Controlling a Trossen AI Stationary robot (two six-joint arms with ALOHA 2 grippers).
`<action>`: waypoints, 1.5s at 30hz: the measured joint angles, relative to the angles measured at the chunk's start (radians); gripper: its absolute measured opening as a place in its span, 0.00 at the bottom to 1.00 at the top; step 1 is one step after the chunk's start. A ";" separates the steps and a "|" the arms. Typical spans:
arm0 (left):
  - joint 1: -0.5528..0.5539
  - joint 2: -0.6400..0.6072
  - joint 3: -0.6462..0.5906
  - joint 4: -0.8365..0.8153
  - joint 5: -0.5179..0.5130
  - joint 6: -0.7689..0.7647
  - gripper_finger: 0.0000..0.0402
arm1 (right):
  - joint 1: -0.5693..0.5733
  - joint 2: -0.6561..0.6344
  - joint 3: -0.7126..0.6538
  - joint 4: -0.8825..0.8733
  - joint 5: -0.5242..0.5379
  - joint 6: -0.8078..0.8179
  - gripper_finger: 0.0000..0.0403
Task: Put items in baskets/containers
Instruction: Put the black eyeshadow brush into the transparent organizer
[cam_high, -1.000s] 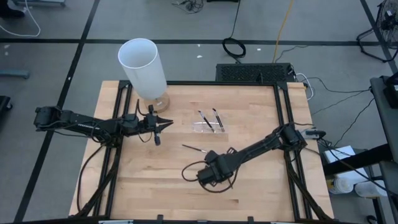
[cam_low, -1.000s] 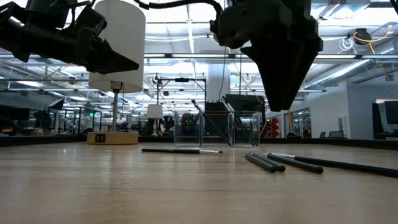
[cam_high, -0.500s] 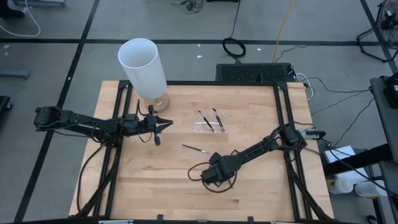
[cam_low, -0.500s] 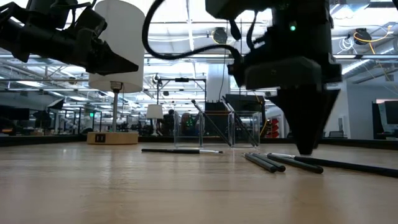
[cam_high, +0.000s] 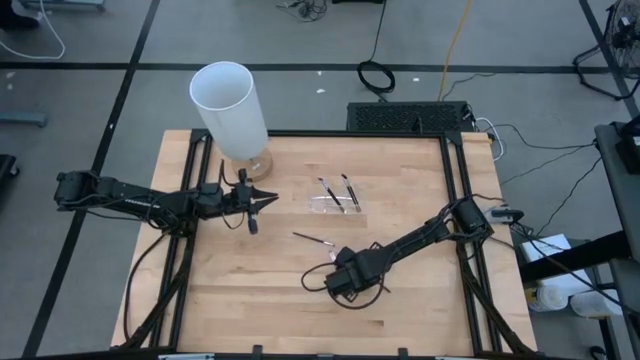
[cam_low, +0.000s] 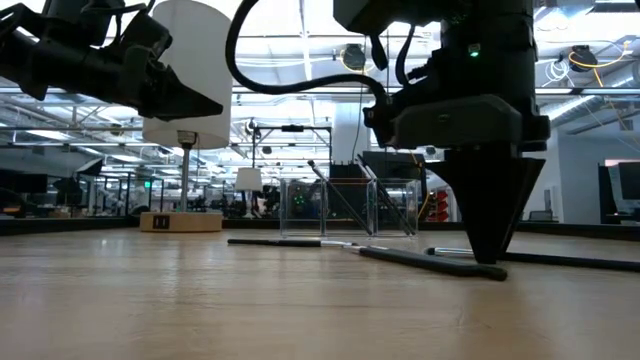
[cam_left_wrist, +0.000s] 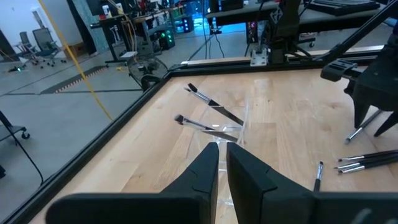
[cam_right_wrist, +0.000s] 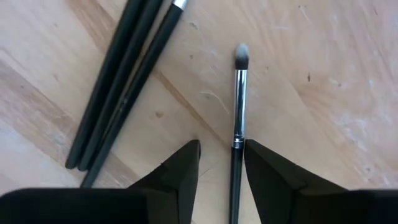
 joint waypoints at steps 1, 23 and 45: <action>0.000 0.000 0.000 0.001 0.000 0.000 0.10 | 0.000 0.001 0.000 -0.002 0.001 -0.010 0.31; 0.000 0.000 0.000 -0.010 0.000 0.000 0.10 | -0.009 0.005 -0.002 0.006 -0.002 -0.124 0.01; 0.000 0.000 0.000 -0.018 0.000 0.000 0.10 | -0.009 -0.042 -0.006 -0.012 0.062 -0.156 0.00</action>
